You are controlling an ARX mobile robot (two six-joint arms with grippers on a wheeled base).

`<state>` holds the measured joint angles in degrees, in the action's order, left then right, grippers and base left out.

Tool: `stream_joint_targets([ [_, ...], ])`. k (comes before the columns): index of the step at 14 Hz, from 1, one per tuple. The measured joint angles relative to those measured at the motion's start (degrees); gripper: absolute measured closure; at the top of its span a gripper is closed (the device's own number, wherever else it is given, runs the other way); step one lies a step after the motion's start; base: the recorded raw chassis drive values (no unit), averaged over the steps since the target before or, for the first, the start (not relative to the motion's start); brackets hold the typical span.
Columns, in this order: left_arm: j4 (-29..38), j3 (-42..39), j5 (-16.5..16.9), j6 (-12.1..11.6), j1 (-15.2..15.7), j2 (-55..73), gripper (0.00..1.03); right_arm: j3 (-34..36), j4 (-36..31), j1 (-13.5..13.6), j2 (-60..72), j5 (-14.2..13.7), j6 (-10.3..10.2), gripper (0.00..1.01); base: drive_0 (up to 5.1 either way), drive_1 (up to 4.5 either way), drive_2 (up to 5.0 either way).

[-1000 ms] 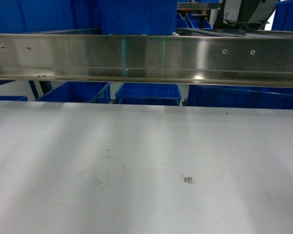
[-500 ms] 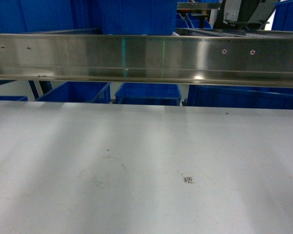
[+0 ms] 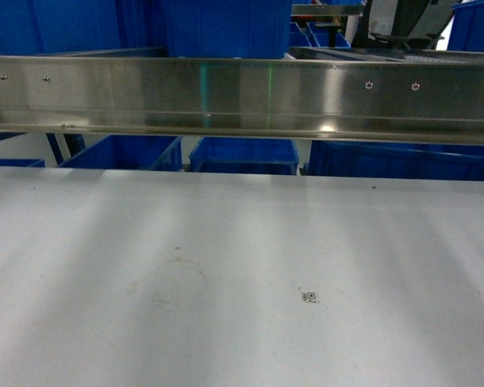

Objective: Place magnetic block on left shelf second layer

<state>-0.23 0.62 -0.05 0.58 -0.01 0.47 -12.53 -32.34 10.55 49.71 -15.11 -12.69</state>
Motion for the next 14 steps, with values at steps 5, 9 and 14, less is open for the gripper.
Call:
stream_joint_targets([
  [5, 0.0, 0.0, 0.0, 0.0, 0.0, 0.0, 0.05, -6.99, -4.83, 4.48, 33.79, -7.82, 2.49, 0.03, 0.0, 0.0, 0.0],
  [9, 0.02, 0.0, 0.02, 0.0, 0.0, 0.0, 0.05, -6.99, -12.07, 0.07, 41.59, -5.86, 3.37, 0.03, 0.0, 0.0, 0.0],
  [14, 0.0, 0.0, 0.0, 0.0, 0.0, 0.0, 0.05, -6.99, -18.08, -3.23, 50.71, -4.31, 3.06, 0.03, 0.0, 0.0, 0.0],
])
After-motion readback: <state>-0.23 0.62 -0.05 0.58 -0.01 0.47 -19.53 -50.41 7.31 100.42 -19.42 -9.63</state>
